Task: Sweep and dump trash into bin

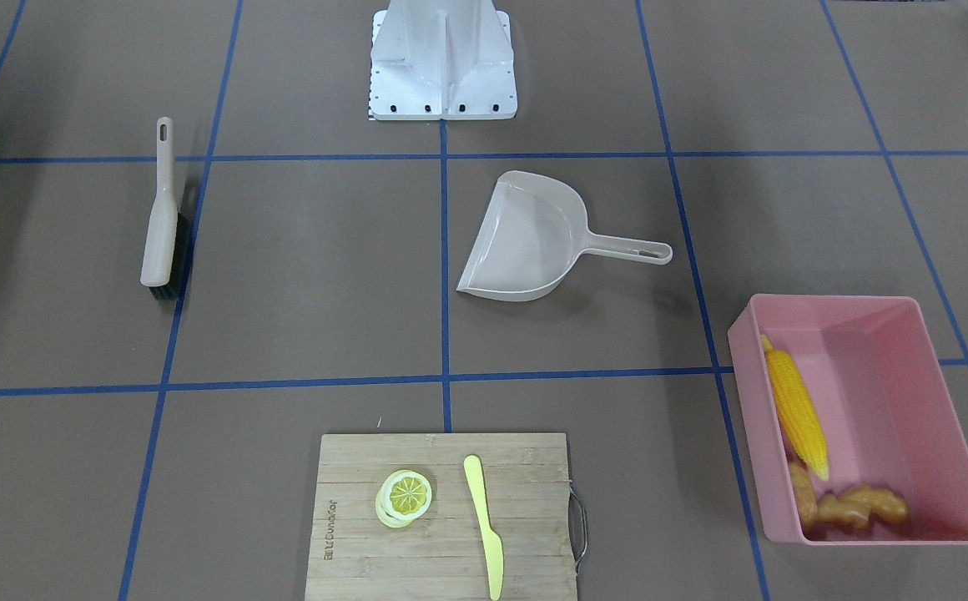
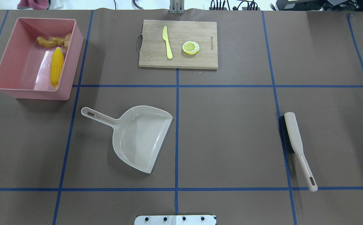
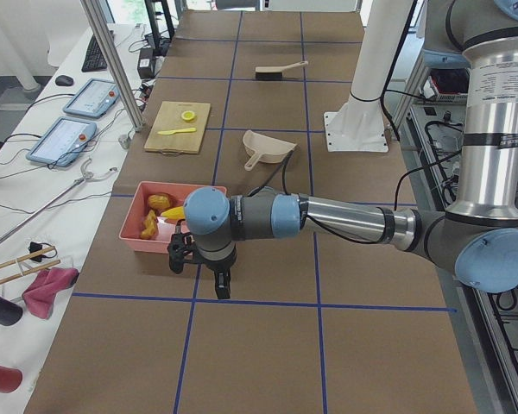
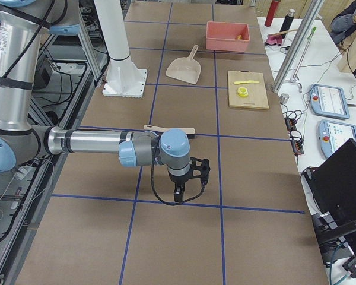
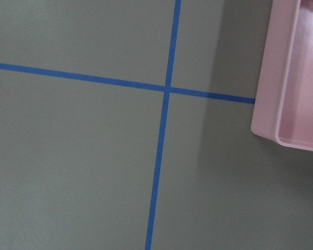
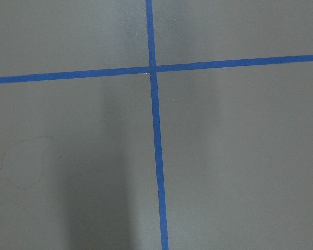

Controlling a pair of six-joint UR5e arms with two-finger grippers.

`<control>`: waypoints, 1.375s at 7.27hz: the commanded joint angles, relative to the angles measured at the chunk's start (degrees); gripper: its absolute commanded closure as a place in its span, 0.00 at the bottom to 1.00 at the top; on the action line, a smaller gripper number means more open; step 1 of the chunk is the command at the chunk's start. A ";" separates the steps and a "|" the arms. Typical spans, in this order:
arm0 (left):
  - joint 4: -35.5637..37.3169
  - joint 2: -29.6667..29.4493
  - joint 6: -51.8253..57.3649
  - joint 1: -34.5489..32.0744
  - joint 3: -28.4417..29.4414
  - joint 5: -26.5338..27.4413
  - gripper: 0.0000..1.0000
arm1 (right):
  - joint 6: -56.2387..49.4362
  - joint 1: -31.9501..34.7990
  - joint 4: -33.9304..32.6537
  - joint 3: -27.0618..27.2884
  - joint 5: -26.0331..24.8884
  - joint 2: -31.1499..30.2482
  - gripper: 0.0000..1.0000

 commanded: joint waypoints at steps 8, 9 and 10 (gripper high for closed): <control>-11.83 1.10 -9.03 0.93 6.10 3.37 0.01 | 0.00 0.00 0.00 0.00 -0.09 0.06 0.00; -11.74 0.58 -8.95 1.01 5.92 3.62 0.01 | 0.00 0.00 0.00 0.00 -0.09 0.06 0.00; -12.00 1.18 -8.42 1.02 6.70 3.63 0.01 | 0.00 0.00 0.00 0.00 -0.09 0.06 0.00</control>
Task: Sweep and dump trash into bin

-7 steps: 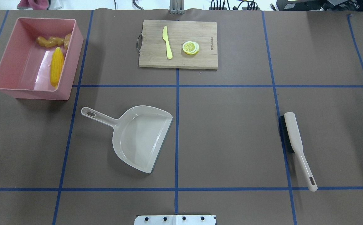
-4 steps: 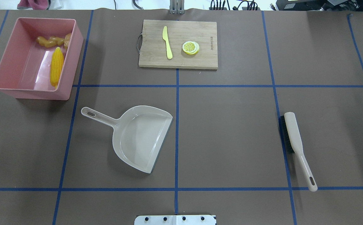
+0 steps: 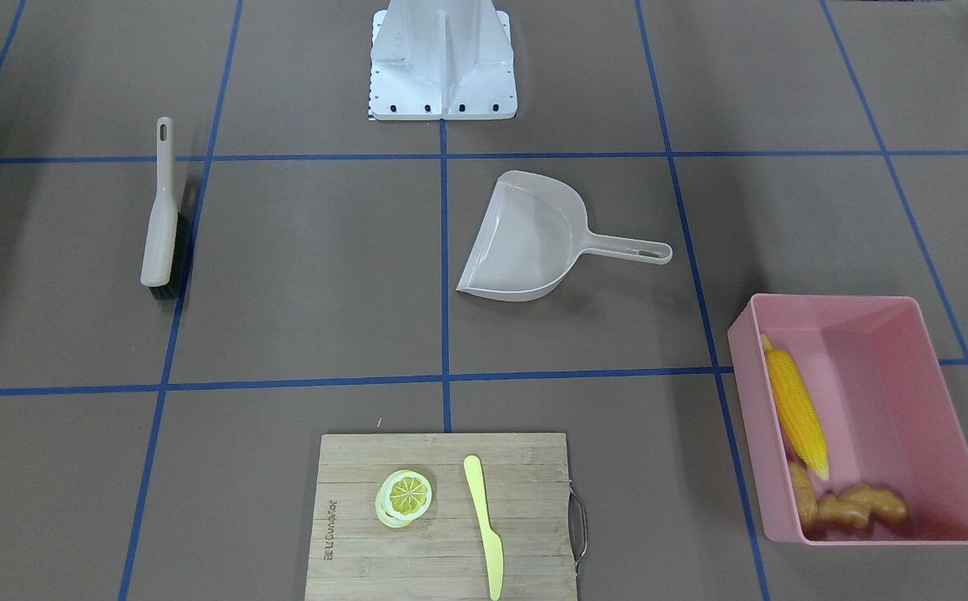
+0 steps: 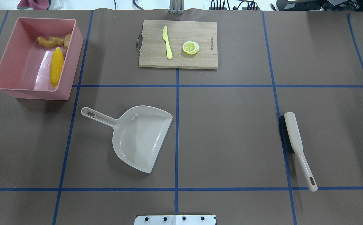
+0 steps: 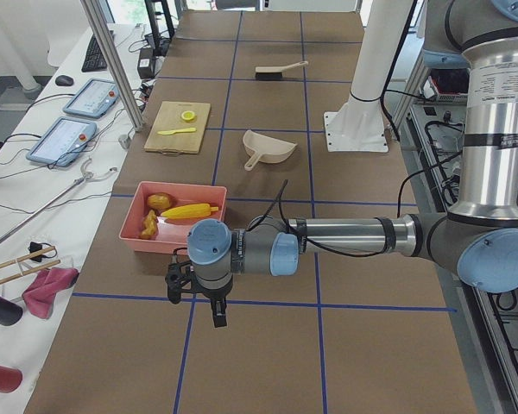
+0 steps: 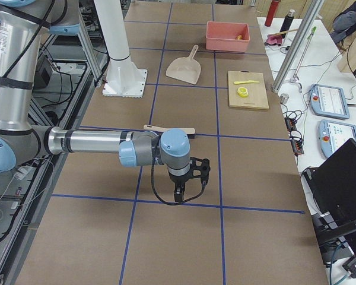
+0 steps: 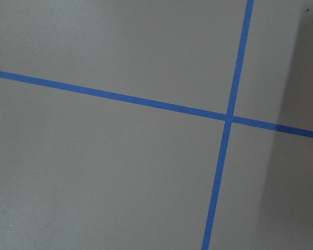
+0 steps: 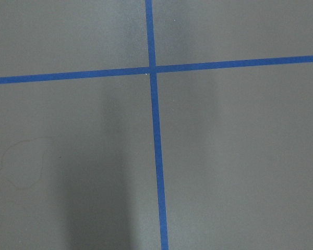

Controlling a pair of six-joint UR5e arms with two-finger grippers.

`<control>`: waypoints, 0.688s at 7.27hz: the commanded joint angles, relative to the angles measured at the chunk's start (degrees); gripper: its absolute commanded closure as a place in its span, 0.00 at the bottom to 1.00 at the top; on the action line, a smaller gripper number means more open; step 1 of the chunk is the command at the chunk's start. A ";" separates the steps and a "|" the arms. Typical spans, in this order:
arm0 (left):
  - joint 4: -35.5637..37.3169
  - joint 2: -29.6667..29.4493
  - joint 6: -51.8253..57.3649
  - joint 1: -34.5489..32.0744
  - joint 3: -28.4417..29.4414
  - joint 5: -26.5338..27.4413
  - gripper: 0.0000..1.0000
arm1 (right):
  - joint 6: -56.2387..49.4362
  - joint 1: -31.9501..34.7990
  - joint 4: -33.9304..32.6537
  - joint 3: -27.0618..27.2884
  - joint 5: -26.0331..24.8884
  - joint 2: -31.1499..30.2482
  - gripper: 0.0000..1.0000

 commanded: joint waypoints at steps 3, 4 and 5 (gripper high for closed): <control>-0.81 0.26 0.27 0.04 0.12 0.16 0.01 | 0.00 0.00 0.00 0.00 0.00 0.00 0.00; -0.90 0.26 0.36 0.04 0.12 0.16 0.01 | 0.00 0.00 0.00 0.00 0.00 0.00 0.00; -0.90 0.17 0.79 0.04 -0.14 0.16 0.01 | 0.00 0.00 0.00 0.00 0.00 0.09 0.00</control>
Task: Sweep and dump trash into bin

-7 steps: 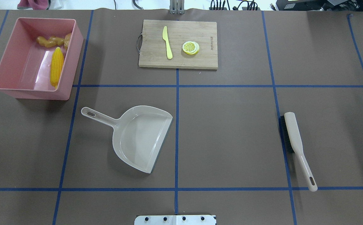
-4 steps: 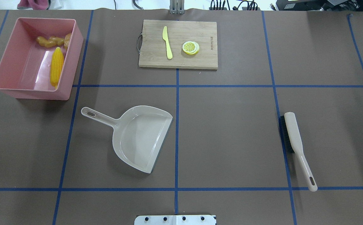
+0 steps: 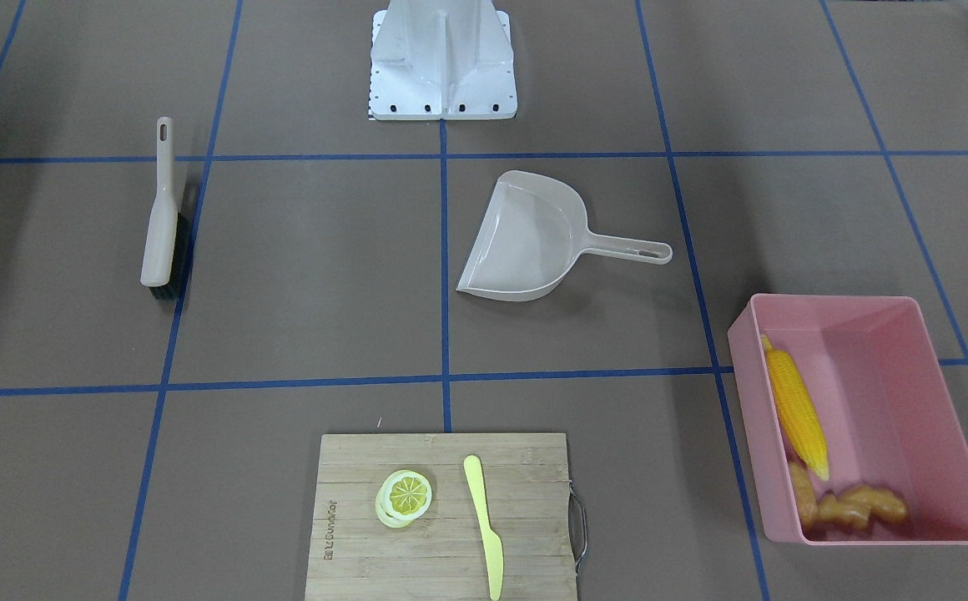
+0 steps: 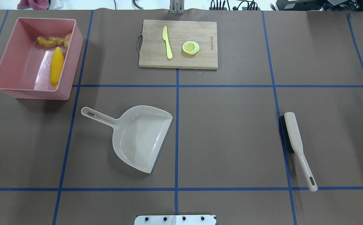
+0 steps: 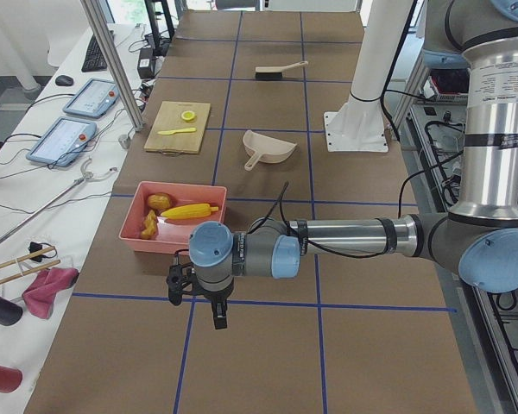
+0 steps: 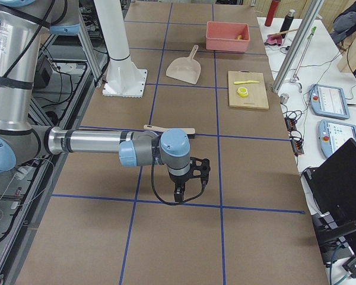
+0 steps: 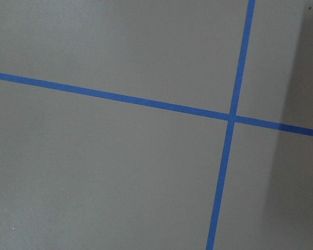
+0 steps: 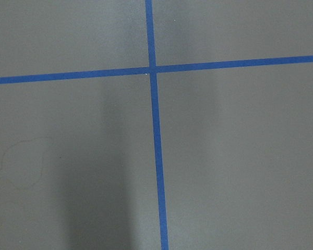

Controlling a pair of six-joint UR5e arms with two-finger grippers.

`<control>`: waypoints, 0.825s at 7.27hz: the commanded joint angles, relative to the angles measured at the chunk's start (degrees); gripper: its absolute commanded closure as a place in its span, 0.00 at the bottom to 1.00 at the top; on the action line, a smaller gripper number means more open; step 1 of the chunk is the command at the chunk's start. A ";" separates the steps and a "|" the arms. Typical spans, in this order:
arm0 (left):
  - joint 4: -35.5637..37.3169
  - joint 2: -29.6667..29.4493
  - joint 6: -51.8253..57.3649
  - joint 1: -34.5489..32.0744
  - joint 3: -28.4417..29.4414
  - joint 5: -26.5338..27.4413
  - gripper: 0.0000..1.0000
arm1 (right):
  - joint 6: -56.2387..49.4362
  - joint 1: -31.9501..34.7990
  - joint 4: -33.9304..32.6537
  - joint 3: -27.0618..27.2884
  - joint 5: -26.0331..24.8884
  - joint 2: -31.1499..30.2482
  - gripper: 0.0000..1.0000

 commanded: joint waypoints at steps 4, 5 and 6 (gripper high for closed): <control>-0.23 -0.51 2.48 0.00 -0.85 0.00 0.01 | 0.00 -0.09 0.17 0.09 -0.18 0.07 0.00; -0.23 -0.51 2.48 0.00 -0.85 0.00 0.01 | 0.00 -0.09 0.18 0.09 -0.18 0.07 0.00; -0.23 -0.43 2.48 0.00 -0.85 0.00 0.01 | -0.09 -0.09 0.18 0.17 -0.18 0.07 0.00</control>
